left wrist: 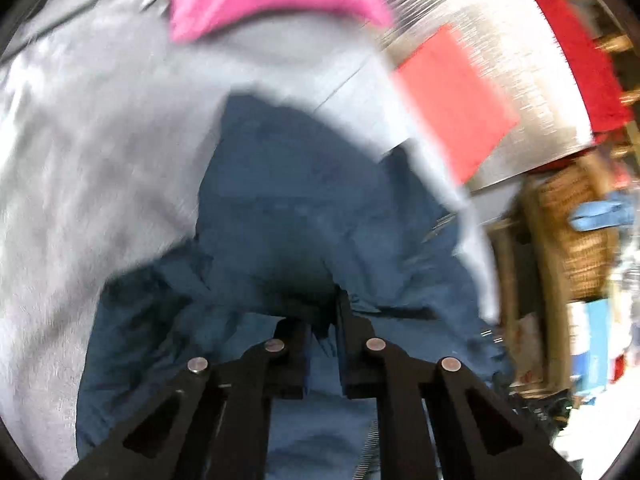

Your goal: Fold large clothes

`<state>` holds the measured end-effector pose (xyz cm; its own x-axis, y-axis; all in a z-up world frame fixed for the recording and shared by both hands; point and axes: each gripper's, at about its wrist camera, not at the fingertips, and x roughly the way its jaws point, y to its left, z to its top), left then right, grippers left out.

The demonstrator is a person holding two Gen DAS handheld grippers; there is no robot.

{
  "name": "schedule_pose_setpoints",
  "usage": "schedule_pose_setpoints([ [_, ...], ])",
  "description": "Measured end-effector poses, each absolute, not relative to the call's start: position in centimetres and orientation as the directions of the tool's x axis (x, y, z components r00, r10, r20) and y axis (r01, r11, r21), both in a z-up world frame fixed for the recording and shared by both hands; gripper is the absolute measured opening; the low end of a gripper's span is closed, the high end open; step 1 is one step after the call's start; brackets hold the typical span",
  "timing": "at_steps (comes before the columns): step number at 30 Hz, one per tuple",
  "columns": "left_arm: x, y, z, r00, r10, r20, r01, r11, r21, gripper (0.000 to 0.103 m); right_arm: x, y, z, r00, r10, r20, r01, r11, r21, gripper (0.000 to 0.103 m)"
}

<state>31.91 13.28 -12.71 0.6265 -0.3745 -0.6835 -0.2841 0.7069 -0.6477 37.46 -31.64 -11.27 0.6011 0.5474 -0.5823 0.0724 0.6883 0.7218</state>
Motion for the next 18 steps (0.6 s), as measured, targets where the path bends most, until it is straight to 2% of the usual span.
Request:
schedule_pose_setpoints([
  [2, 33.0, 12.9, -12.4, 0.629, -0.356, -0.691, -0.252, 0.747, -0.615, 0.009, 37.6, -31.6, -11.1, 0.599, 0.540, -0.591, 0.073, 0.698, 0.712, 0.007],
  [5, 35.1, 12.5, -15.9, 0.545, -0.342, -0.766, -0.329, 0.753, -0.570, 0.009, 38.7, -31.1, -13.8, 0.538, 0.510, -0.671, 0.128, 0.738, 0.663, 0.008],
  [9, 35.8, 10.7, -16.8, 0.517, -0.289, -0.806, -0.346, 0.790, -0.506, 0.011, 39.1, -31.4, -15.5, 0.516, 0.539, -0.666, 0.174, 0.696, 0.697, 0.012],
  [11, 35.8, 10.3, -16.2, 0.511, -0.302, -0.804, -0.342, 0.787, -0.513, 0.022, 38.6, -31.7, -14.6, 0.527, 0.538, -0.658, 0.153, 0.701, 0.697, 0.015],
  [12, 35.7, 10.3, -15.8, 0.513, -0.306, -0.802, -0.335, 0.789, -0.515, 0.026, 38.1, -31.8, -13.9, 0.531, 0.537, -0.655, 0.142, 0.706, 0.694, 0.022],
  [13, 35.7, 10.4, -15.5, 0.516, -0.298, -0.803, -0.334, 0.793, -0.509, 0.037, 37.7, -31.8, -13.4, 0.537, 0.537, -0.650, 0.134, 0.707, 0.695, 0.031],
  [14, 35.7, 10.6, -15.3, 0.514, -0.289, -0.808, -0.338, 0.797, -0.500, 0.049, 36.9, -32.0, -12.9, 0.551, 0.540, -0.636, 0.123, 0.701, 0.702, 0.060],
  [15, 35.4, 10.6, -15.3, 0.509, -0.283, -0.813, -0.344, 0.799, -0.493, 0.054, 36.1, -32.4, -12.5, 0.568, 0.533, -0.627, 0.124, 0.698, 0.705, 0.082],
  [16, 35.2, 10.7, -15.3, 0.505, -0.282, -0.815, -0.347, 0.798, -0.492, 0.059, 35.1, -32.7, -12.1, 0.588, 0.520, -0.619, 0.129, 0.696, 0.707, 0.082],
  [18, 34.2, 11.1, -15.4, 0.501, -0.269, -0.823, -0.361, 0.799, -0.481, 0.060, 34.1, -32.8, -12.1, 0.588, 0.509, -0.629, 0.145, 0.698, 0.701, 0.082],
])
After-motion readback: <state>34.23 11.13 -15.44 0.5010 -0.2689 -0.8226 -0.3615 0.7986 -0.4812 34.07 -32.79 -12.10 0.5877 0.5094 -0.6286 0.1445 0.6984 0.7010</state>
